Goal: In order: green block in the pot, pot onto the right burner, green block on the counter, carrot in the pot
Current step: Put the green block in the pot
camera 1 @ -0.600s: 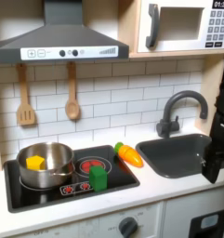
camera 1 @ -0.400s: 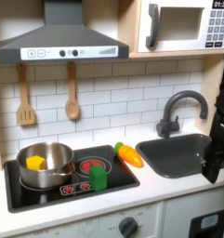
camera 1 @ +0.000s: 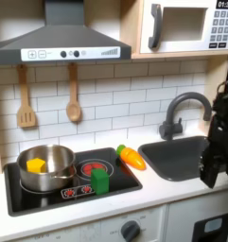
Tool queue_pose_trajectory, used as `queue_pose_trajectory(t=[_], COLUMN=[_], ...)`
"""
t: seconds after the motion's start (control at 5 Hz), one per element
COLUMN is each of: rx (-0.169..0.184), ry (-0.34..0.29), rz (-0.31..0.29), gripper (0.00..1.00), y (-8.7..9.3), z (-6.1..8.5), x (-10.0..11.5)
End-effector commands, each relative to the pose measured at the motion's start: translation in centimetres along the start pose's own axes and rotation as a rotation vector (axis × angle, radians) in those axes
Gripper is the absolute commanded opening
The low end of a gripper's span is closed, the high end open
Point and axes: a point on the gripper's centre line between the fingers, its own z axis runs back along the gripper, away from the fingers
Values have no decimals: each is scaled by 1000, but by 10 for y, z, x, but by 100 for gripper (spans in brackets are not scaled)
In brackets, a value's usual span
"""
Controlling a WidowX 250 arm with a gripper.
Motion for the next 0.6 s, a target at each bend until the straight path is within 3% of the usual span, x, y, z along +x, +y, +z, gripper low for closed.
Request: queue_pose_trajectory(t=[0.0,0.4], rx=[24,35], ry=[10,5], rz=[18,76], gripper=[100,100], y=[25,52], z=[-4,-4], x=[9,27])
